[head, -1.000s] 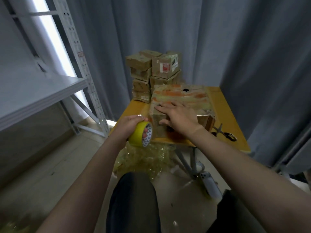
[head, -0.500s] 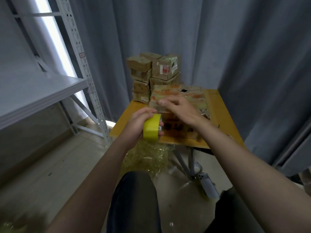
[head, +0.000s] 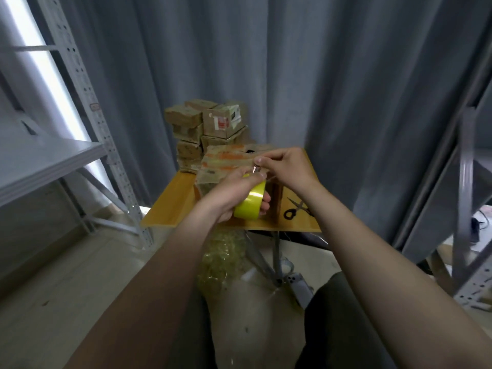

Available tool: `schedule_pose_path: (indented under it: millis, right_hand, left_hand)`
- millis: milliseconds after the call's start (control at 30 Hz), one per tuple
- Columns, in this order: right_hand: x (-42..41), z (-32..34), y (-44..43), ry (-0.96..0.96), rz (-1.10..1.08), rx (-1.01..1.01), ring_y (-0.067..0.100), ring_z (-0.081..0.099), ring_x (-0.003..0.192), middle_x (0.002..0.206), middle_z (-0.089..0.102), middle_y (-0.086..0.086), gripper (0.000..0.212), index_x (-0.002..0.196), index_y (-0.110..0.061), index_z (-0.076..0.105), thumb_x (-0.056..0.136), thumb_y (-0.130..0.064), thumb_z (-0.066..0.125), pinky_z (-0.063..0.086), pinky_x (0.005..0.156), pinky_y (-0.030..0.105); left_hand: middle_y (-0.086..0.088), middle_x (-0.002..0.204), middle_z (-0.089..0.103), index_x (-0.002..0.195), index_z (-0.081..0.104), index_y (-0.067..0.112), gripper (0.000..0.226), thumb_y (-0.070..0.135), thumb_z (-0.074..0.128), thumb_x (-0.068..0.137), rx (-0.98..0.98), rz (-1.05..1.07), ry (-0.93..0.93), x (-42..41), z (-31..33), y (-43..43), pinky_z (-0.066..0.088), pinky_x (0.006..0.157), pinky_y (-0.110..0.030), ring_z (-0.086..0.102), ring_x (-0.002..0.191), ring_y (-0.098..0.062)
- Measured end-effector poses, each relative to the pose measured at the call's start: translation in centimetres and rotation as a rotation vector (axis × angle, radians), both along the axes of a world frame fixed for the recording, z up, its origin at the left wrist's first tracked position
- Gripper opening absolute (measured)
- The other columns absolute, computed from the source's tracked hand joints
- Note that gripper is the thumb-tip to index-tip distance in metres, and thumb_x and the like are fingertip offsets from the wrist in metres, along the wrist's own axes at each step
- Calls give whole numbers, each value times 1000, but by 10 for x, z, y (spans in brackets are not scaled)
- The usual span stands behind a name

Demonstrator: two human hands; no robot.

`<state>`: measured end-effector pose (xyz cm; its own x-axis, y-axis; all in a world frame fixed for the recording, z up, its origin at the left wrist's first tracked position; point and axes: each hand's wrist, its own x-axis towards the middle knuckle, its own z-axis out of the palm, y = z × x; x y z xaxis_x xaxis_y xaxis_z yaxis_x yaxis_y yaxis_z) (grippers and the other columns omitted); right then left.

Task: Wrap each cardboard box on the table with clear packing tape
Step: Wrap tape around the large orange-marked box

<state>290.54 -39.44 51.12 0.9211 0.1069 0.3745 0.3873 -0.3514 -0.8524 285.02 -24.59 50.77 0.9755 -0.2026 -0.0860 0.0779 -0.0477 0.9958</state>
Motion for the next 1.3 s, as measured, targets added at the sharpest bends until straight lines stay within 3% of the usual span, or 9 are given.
schedule_pose_path:
  millis: [200,367,433,533,700,867,933,1000,1300]
  right_hand:
    - [10,32,-21,81,-72,281,14,69,58,91,79,3,19,104,-9,81,95,-25,75,62,61,33]
    - [46,48,-20,98,-31,149,23,74,68,98,80,-1,14,98,-16,80,96,-29,74,62,71,38]
    - [69,48,-12,115,-32,105,21,75,67,97,80,-5,12,95,-21,79,97,-31,73,61,71,38]
    - [104,45,-2,164,-38,88,22,75,67,97,80,-6,12,92,-23,78,97,-32,72,59,65,35]
    - [168,40,0,208,-68,28,22,74,75,98,80,-7,15,89,-24,79,95,-37,74,54,65,31]
    - [230,32,6,221,-18,-98,2,61,70,90,74,-3,20,101,-12,80,94,-30,76,40,46,5]
    - [256,18,6,252,4,-112,3,65,78,98,78,3,24,104,-7,81,90,-26,80,51,68,7]
    - [278,4,5,286,10,-132,9,68,96,108,78,8,27,106,-4,80,87,-23,84,53,98,23]
    - [336,-39,19,362,51,-177,14,72,100,103,79,5,20,97,-12,83,83,-25,87,53,101,31]
  left_hand:
    - [-18,76,72,128,47,14,27,24,55,105,25,-213,161,-19,-3,6,63,59,-41,74,70,-36]
    - [-17,73,69,127,47,5,34,33,51,107,-13,-152,287,-5,-4,-2,64,61,-44,73,65,-32]
    - [-19,78,72,119,50,4,38,40,49,107,24,-185,357,9,2,-4,63,72,-47,73,70,-32]
    - [-20,86,76,113,54,10,33,42,47,107,90,-167,363,30,9,-2,60,81,-45,75,75,-28]
    - [-20,89,76,126,58,-6,51,39,52,104,-4,-136,390,74,27,19,61,80,-40,75,69,-22]
    - [-26,108,74,131,55,-1,39,26,55,102,-116,-180,435,118,44,30,57,93,-45,77,84,-28]
    - [-26,114,72,131,58,-2,39,25,53,102,-177,-160,443,140,43,35,56,95,-44,77,88,-28]
    - [-27,121,70,131,60,-3,41,26,50,103,-216,-144,460,159,40,36,52,100,-45,75,92,-30]
    - [-30,124,67,122,63,-5,43,31,44,108,-319,-88,496,206,20,40,49,105,-49,69,107,-40]
